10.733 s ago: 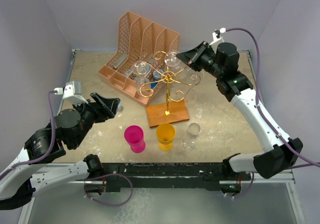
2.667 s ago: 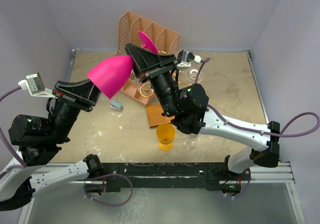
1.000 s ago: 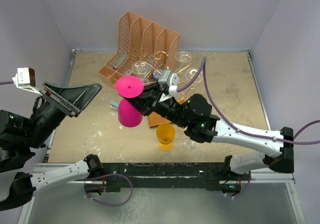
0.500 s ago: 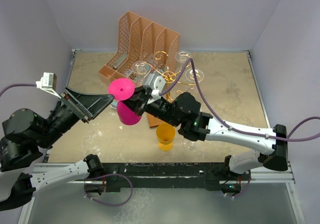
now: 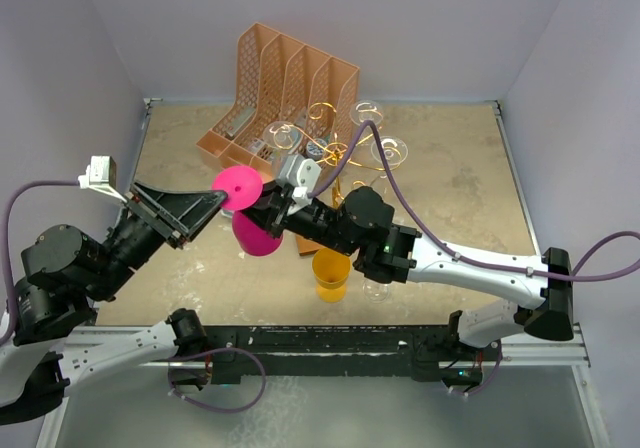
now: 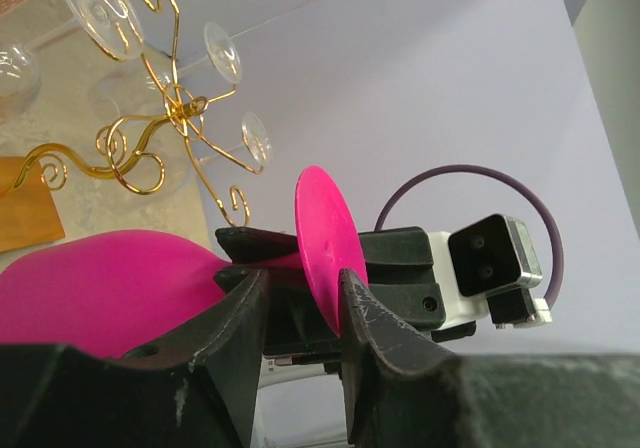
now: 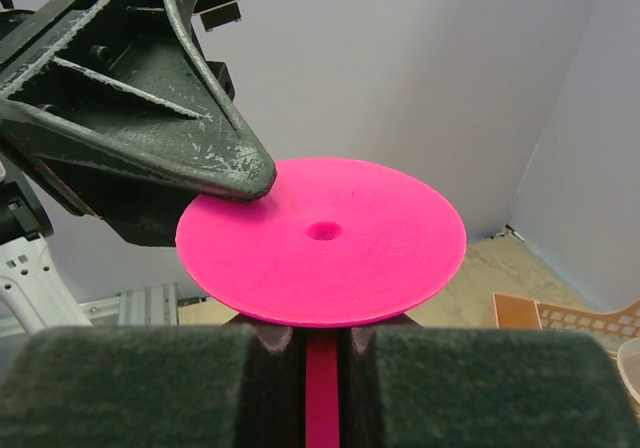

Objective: Place the wine glass upside down on the wine glass rack

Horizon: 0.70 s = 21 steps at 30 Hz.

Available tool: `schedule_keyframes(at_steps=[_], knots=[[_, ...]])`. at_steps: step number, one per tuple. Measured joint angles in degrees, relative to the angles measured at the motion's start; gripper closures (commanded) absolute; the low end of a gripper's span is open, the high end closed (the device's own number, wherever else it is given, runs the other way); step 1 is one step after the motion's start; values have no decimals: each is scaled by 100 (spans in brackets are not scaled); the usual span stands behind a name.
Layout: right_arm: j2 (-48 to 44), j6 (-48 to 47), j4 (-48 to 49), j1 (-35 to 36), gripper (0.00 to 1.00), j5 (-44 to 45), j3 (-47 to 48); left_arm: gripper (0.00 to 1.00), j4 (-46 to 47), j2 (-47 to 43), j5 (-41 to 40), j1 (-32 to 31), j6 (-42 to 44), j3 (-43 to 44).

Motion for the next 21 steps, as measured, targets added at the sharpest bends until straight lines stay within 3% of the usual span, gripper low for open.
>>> schedule_keyframes(at_steps=[2, 7, 11, 17, 21], knots=[[0, -13, 0, 0, 100, -17, -2, 78, 57, -37, -85, 0, -61, -48], [-4, -17, 57, 2, 100, -114, -59, 81, 302, -76, -225, 0, -90, -166], [-9, -17, 74, 9, 100, -203, -120, 100, 387, -52, -238, 0, -94, -229], [-46, -133, 192, 0, 99, -236, -173, 100, 466, -13, -251, 0, -190, -238], [-146, -96, 197, -28, 79, -232, -219, 100, 553, 114, -216, 0, -195, -175]])
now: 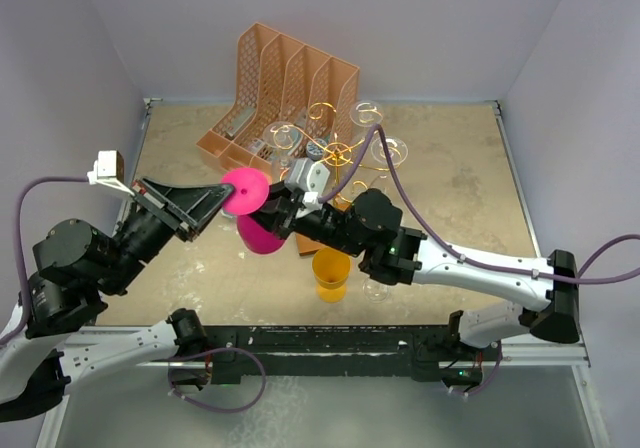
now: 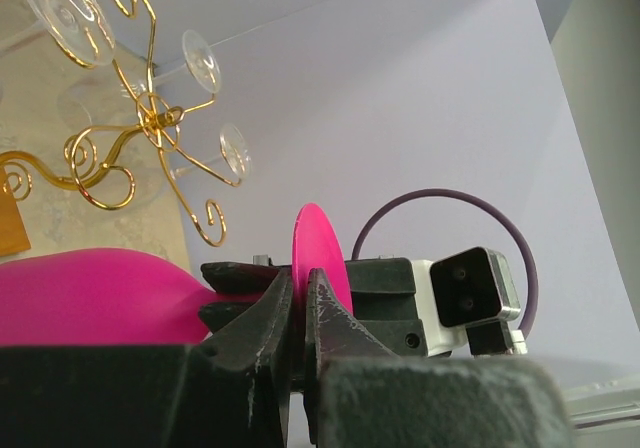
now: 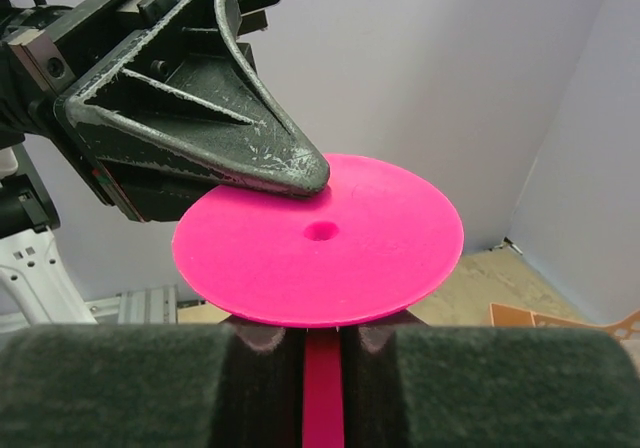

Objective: Place the wine glass upside down on the wine glass rack

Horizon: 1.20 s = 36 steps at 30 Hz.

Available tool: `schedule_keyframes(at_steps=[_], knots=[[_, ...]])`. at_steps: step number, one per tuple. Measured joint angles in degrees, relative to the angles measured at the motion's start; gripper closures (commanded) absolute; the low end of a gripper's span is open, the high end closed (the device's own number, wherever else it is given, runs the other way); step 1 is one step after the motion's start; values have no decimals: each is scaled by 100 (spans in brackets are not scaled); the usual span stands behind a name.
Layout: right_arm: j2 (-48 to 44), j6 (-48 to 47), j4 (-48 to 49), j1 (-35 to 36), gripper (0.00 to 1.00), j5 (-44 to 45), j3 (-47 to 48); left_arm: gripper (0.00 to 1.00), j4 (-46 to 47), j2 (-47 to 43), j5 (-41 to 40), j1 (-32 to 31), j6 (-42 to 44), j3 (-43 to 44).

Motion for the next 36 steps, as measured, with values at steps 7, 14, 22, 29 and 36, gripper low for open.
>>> schedule_keyframes(at_steps=[7, 14, 22, 29, 36], knots=[[-557, 435, 22, 9, 42, 20, -520, 100, 0, 168, -87, -4, 2, 48], [-1335, 649, -682, 39, 41, 7, -710, 100, 109, -31, -656, -4, -50, 22], [-2083, 1172, -999, 39, 40, 28, -896, 100, -26, -92, -970, -4, -321, -188], [-2583, 1611, -533, 39, 38, 251, -1200, 100, -162, 50, -876, -4, -612, -343], [-2752, 1982, -238, 39, 38, 610, -1545, 100, 122, 678, -398, -4, -848, -625]])
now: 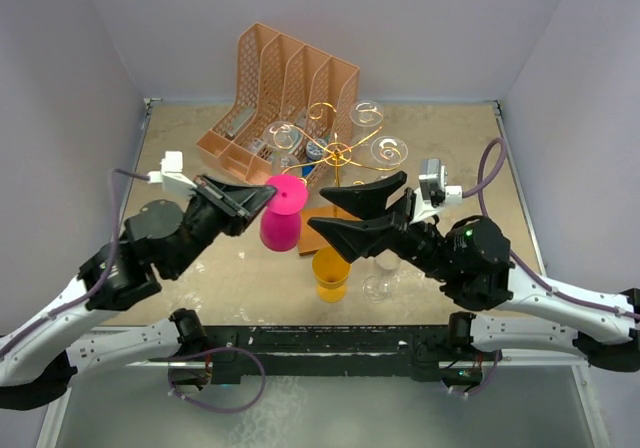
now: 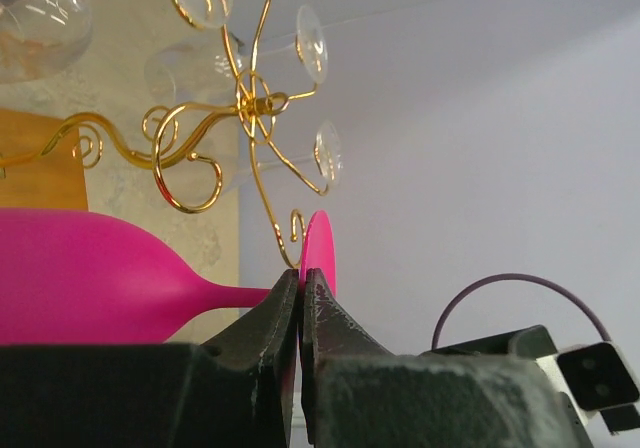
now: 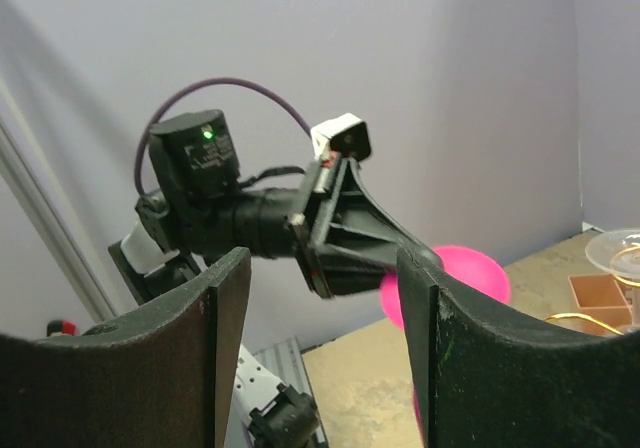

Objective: Place the wine glass upside down on the wine glass rack

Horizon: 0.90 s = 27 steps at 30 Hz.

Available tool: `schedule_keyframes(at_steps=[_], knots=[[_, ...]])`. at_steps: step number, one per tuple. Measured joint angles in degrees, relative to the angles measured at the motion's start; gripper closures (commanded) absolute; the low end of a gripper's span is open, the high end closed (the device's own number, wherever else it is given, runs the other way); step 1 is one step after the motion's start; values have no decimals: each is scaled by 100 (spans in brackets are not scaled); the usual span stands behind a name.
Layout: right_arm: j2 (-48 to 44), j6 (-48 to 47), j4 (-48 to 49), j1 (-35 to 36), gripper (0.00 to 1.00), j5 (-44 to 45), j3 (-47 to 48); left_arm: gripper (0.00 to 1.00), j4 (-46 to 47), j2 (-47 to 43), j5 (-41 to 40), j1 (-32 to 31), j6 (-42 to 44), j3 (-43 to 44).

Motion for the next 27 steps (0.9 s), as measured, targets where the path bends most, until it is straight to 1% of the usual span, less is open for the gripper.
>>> schedule_keyframes(at_steps=[4, 9, 14, 20, 27], knots=[[-127, 144, 94, 0, 37, 122, -122, 100, 295, 420, 280, 0, -46, -166], [-348, 267, 247, 0, 37, 151, -267, 100, 651, 848, 310, 0, 114, -186], [-511, 317, 258, 0, 37, 186, -273, 100, 1038, 1058, 118, 0, 251, -186], [-848, 365, 282, 0, 38, 299, -369, 100, 1388, 1274, -133, 0, 142, -251], [-831, 402, 326, 0, 38, 310, -369, 100, 1655, 1311, -638, 0, 0, -459]])
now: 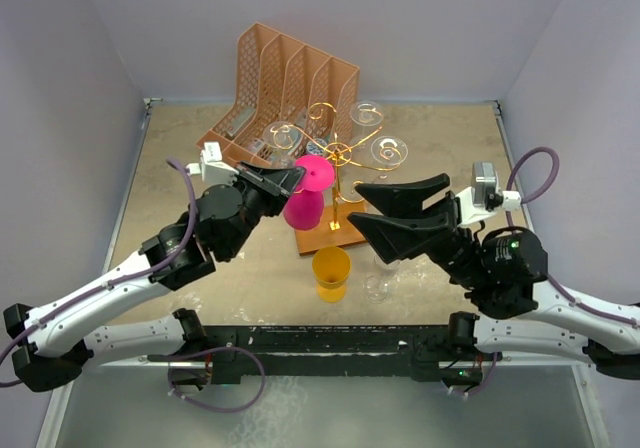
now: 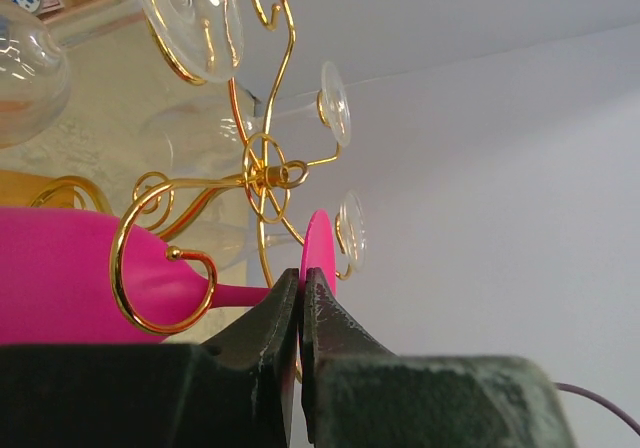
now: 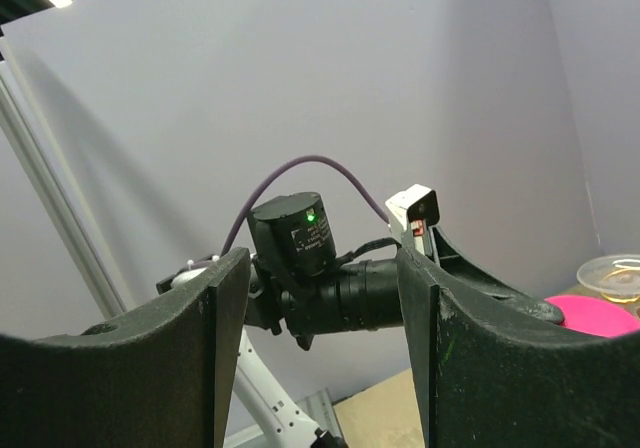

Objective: Place the wine glass upside down on the wine glass rack

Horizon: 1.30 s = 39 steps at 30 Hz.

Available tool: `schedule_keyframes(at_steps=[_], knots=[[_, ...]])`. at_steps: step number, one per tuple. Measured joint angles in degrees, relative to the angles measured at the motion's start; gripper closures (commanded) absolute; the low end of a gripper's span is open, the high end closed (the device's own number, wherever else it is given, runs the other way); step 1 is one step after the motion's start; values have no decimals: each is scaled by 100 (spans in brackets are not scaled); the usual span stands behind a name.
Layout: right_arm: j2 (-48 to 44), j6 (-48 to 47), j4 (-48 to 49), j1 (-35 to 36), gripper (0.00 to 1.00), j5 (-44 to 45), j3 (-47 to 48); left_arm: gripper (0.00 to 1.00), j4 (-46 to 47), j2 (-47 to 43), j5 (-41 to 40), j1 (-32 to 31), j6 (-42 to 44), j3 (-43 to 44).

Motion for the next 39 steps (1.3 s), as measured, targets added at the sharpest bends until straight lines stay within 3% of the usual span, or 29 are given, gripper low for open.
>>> schedule_keyframes(at_steps=[9, 21, 39], knots=[[162, 17, -2, 0, 38, -20, 0, 100, 157, 131, -378, 52, 2, 0], [157, 52, -4, 0, 38, -17, 0, 100, 262, 164, -192, 654, -79, -105], [284, 94, -7, 0, 38, 48, 0, 100, -35, -584, -122, 688, -103, -448]])
